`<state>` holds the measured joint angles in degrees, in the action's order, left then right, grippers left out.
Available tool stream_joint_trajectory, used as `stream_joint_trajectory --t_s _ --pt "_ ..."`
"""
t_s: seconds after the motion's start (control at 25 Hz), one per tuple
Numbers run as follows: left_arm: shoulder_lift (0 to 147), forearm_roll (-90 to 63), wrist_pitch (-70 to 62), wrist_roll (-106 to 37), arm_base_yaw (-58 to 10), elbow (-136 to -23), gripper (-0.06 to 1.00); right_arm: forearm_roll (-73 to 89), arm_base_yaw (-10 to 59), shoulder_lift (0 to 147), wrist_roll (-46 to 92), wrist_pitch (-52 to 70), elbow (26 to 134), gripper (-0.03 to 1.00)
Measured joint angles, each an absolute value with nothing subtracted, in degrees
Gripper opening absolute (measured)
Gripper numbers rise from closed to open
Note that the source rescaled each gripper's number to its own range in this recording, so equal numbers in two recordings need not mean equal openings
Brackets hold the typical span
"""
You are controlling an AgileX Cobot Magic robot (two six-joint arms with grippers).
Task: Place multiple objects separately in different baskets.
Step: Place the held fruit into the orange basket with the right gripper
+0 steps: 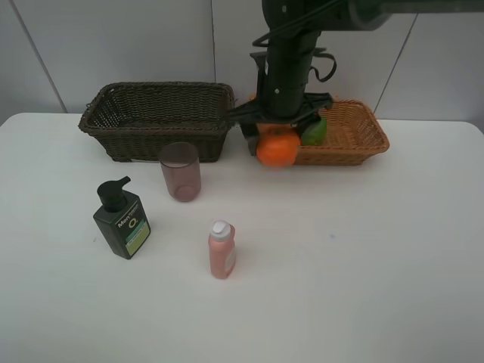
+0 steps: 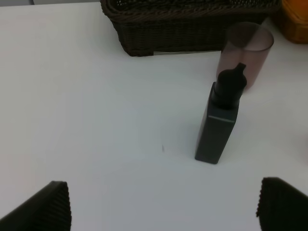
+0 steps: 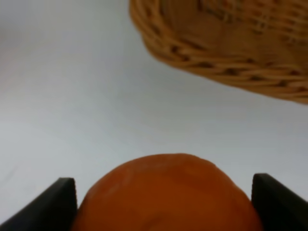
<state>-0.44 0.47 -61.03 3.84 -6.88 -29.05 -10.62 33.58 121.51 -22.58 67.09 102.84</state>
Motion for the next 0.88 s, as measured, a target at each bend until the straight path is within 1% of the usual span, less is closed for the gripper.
stream_joint_trajectory --t_s 0.2,0.44,0.72,0.88 --pt "-0.44 0.47 -61.03 3.84 -6.88 -29.05 1.00 -11.10 28.16 121.51 -21.39 66.69 105.93 0.36" --pt "-0.44 0.47 -61.03 3.84 -6.88 -29.05 1.00 -12.68 21.87 121.51 -21.39 62.95 106.27 0.36" --pt "-0.44 0.47 -61.03 3.84 -6.88 -29.05 1.00 -17.05 17.33 121.51 -21.33 56.64 106.27 0.36" --pt "-0.44 0.47 -61.03 3.84 -6.88 -29.05 1.00 -18.81 15.62 122.70 -21.33 55.25 106.38 0.36"
